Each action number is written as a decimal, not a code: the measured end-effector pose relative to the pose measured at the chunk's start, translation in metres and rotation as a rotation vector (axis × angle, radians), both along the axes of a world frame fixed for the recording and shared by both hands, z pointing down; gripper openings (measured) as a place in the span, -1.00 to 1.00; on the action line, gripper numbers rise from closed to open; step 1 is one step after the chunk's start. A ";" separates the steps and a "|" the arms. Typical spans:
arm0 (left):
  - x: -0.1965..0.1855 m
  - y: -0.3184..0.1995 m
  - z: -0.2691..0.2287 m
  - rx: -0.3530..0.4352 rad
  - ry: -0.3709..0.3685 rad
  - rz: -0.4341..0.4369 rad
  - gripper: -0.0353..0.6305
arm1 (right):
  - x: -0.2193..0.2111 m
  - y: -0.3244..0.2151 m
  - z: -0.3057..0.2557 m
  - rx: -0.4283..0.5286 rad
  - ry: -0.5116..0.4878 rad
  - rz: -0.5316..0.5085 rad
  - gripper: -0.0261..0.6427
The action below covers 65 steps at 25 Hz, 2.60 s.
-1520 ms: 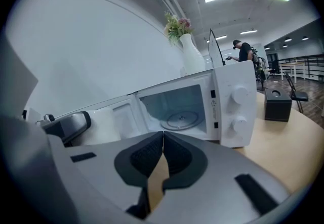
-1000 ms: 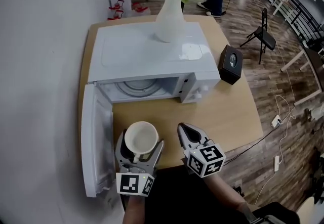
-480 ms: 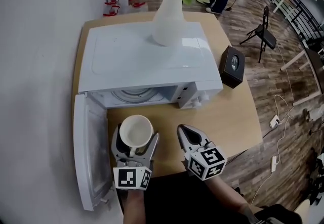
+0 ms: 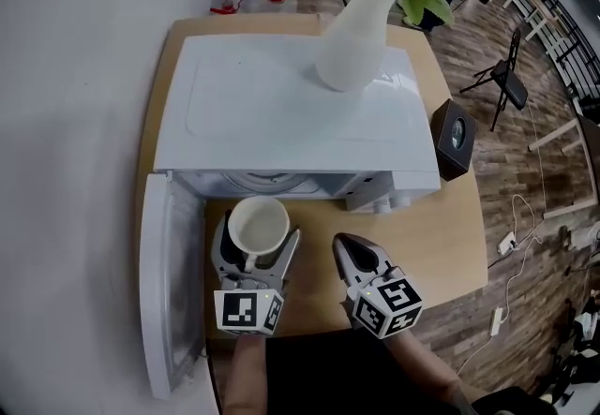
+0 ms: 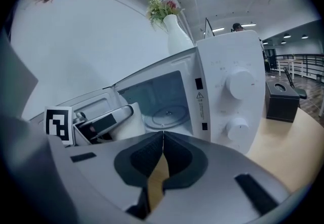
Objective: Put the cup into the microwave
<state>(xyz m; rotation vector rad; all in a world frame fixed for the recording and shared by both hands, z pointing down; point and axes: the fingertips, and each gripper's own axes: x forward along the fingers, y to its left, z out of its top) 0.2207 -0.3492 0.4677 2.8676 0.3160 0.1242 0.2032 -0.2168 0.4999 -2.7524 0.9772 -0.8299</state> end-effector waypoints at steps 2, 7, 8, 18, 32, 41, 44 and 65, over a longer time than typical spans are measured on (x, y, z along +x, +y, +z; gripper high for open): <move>0.007 -0.003 0.005 0.004 -0.004 -0.006 0.55 | 0.002 -0.001 0.004 -0.006 -0.013 -0.002 -0.94; 0.028 -0.004 0.012 0.020 -0.013 -0.010 0.55 | 0.004 0.001 0.015 -0.025 -0.049 0.001 -0.94; 0.032 -0.004 0.013 0.024 -0.013 -0.010 0.55 | 0.005 0.001 0.017 -0.027 -0.055 0.000 -0.94; 0.073 0.001 0.014 0.077 0.018 0.017 0.55 | 0.011 -0.006 0.027 -0.006 -0.096 -0.003 -0.94; 0.115 0.000 0.022 0.116 0.004 0.017 0.55 | 0.017 -0.009 0.039 -0.008 -0.127 -0.017 -0.94; 0.138 0.002 0.031 0.175 -0.042 0.017 0.55 | 0.020 -0.004 0.044 -0.005 -0.158 -0.011 -0.94; 0.145 0.004 0.032 0.187 -0.047 0.018 0.55 | 0.022 -0.002 0.044 0.001 -0.163 -0.001 -0.94; 0.159 0.005 0.044 0.228 -0.137 -0.016 0.55 | 0.021 0.019 0.045 0.017 -0.181 0.027 -0.94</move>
